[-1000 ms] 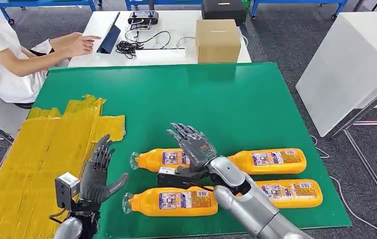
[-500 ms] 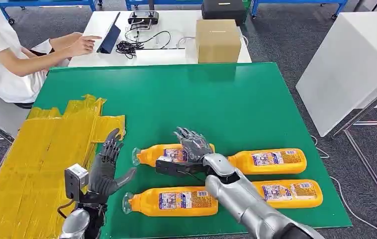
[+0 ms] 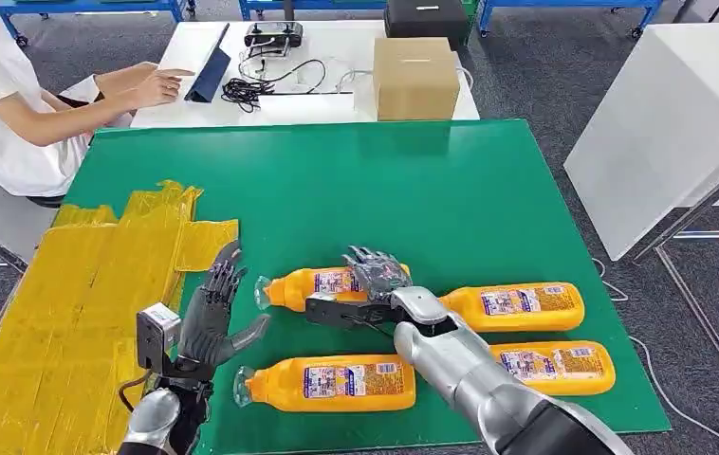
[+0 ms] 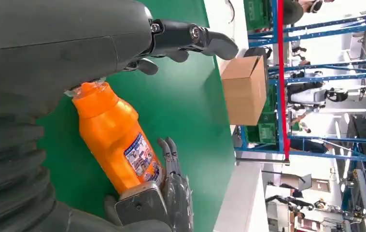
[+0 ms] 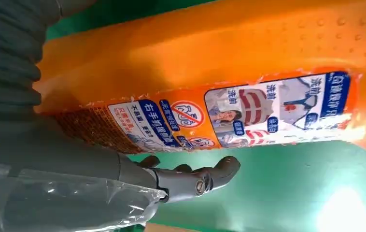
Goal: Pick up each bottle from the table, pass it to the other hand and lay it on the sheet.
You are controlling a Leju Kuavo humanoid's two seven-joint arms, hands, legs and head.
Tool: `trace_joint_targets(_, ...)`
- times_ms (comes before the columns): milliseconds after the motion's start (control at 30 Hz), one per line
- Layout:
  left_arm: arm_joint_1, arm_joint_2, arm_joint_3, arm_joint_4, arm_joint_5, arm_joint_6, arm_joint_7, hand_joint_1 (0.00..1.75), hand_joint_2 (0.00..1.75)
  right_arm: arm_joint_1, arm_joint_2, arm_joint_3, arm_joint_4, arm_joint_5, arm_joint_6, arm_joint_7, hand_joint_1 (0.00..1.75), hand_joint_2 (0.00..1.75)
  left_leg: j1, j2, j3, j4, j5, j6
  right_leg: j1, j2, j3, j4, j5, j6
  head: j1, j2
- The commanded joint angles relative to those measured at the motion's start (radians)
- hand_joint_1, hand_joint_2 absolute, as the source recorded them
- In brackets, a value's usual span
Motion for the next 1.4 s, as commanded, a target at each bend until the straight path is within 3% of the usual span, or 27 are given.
trace_joint_targets(33,-0.041,0.009,-0.011,0.066,0.001,-0.004,0.004,0.0,1.75,-0.031,0.0,-0.013,0.107,-0.005,0.009,0.003,0.0,1.75,0.003,-0.001,0.0,-0.001,0.001,-0.003,0.003,-0.002,0.002,-0.003,0.001,-0.001,0.0,0.0)
trace_joint_targets(267,-0.078,0.013,-0.04,0.117,0.015,0.003,0.003,0.0,1.75,-0.058,-0.001,0.007,0.205,0.028,0.096,0.023,0.0,1.75,0.001,-0.002,0.002,0.0,0.0,-0.001,0.001,-0.002,0.002,-0.001,0.0,0.0,0.0,0.0)
trace_joint_targets(300,-0.079,0.013,-0.042,0.12,0.015,0.004,0.003,0.0,1.75,-0.059,-0.002,0.007,0.207,0.03,0.095,0.024,0.28,1.75,0.002,-0.002,0.002,-0.001,0.001,-0.002,0.002,-0.003,0.003,-0.002,0.001,-0.001,0.0,0.0)
trace_joint_targets(333,-0.081,0.013,-0.043,0.123,0.017,0.005,0.003,0.0,1.75,-0.056,-0.003,0.002,0.207,0.028,0.089,0.026,1.24,1.75,0.002,-0.004,0.002,-0.001,0.001,-0.002,0.002,-0.004,0.004,-0.003,0.001,-0.001,0.0,0.0)
trace_joint_targets(433,-0.067,0.012,-0.042,0.106,0.018,0.01,0.002,0.0,1.75,-0.048,0.002,-0.034,0.186,0.027,-0.002,0.039,1.71,1.75,0.002,-0.003,0.003,-0.001,0.001,-0.002,0.002,-0.003,0.004,-0.003,0.001,-0.001,0.0,0.0)
trace_joint_targets(500,-0.048,0.011,-0.039,0.079,0.017,0.016,0.004,0.0,1.75,-0.037,0.008,-0.076,0.148,0.019,-0.067,0.027,1.75,1.75,0.002,-0.002,0.003,-0.001,0.001,-0.002,0.002,-0.002,0.004,-0.003,0.001,-0.001,0.0,0.0)
trace_joint_targets(533,-0.031,0.011,-0.037,0.054,0.011,0.023,0.009,0.0,1.75,0.001,0.007,-0.143,0.061,-0.008,-0.227,-0.029,1.75,1.75,0.002,-0.001,0.003,-0.001,0.001,-0.002,0.001,-0.002,0.004,-0.002,0.001,-0.001,0.0,0.0)
trace_joint_targets(700,-0.005,0.012,-0.036,0.011,0.005,0.026,0.017,0.0,1.75,0.041,-0.008,-0.159,-0.055,0.023,-0.265,-0.022,1.75,1.75,0.001,0.001,0.001,0.001,0.0,-0.002,0.001,0.0,0.002,0.0,0.001,0.0,0.001,0.0)
trace_joint_targets(733,0.001,0.01,-0.035,0.003,0.004,0.028,0.018,0.0,1.75,0.095,-0.014,-0.174,-0.154,0.09,-0.445,-0.052,1.75,1.75,0.001,0.002,0.001,0.0,0.0,-0.001,0.001,0.001,0.001,0.0,0.0,0.0,0.0,0.0)
trace_joint_targets(767,0.013,0.015,-0.04,-0.011,0.007,0.027,0.02,0.0,1.75,0.167,-0.008,-0.225,-0.273,0.055,-0.483,-0.127,1.75,1.75,0.002,0.001,0.001,0.0,-0.001,-0.002,0.002,0.001,0.002,-0.001,0.0,0.0,-0.001,0.0)
trace_joint_targets(867,0.035,0.027,-0.045,-0.029,0.011,0.04,0.012,0.0,1.75,0.314,-0.013,-0.273,-0.557,0.038,-0.554,-0.21,1.75,1.75,0.002,-0.002,0.0,0.0,-0.001,-0.002,0.002,-0.002,0.002,-0.002,-0.001,-0.001,0.0,0.0)
trace_joint_targets(967,0.037,0.032,-0.046,-0.027,0.014,0.045,0.007,0.0,1.75,0.383,-0.007,-0.308,-0.698,-0.025,-0.61,-0.27,1.75,1.75,0.002,-0.002,-0.002,0.0,-0.002,-0.002,0.002,-0.002,0.0,-0.001,-0.001,0.0,0.0,0.0)
trace_joint_targets(1067,0.031,0.036,-0.051,-0.026,0.013,0.052,0.001,0.0,1.75,0.458,0.006,-0.366,-0.847,-0.195,-0.634,-0.372,1.75,1.75,0.001,-0.003,-0.006,0.0,0.0,-0.001,0.001,-0.003,-0.005,0.0,-0.001,0.0,0.0,0.0)
trace_joint_targets(1200,0.017,0.04,-0.057,-0.021,0.021,0.059,0.002,0.0,1.75,0.515,0.018,-0.406,-0.945,-0.363,-0.616,-0.51,1.75,1.75,0.002,-0.002,-0.006,0.001,-0.001,-0.002,0.002,-0.003,-0.004,0.0,-0.001,0.0,0.0,0.0)
trace_joint_targets(1267,0.011,0.046,-0.058,-0.015,0.048,0.052,0.007,0.0,1.75,0.539,0.028,-0.401,-0.983,-0.491,-0.503,-0.556,1.75,1.75,0.002,-0.003,-0.006,0.0,0.0,-0.002,0.002,-0.003,-0.004,-0.001,0.0,0.0,0.0,0.0)
trace_joint_targets(1333,-0.01,0.065,-0.074,-0.005,0.07,0.028,0.002,0.0,1.75,0.538,0.012,-0.366,-0.976,-0.643,-0.27,-0.594,1.75,1.75,0.002,-0.002,-0.006,0.0,-0.001,-0.002,0.001,-0.003,-0.004,-0.001,0.0,0.0,0.0,0.0)
trace_joint_targets(1400,-0.037,0.075,-0.095,0.003,0.078,0.01,-0.001,0.0,1.75,0.528,0.024,-0.358,-0.931,-0.719,-0.141,-0.609,1.73,1.75,0.001,-0.002,-0.006,0.0,0.0,-0.002,0.001,-0.003,-0.004,-0.001,0.0,0.0,0.0,0.0)
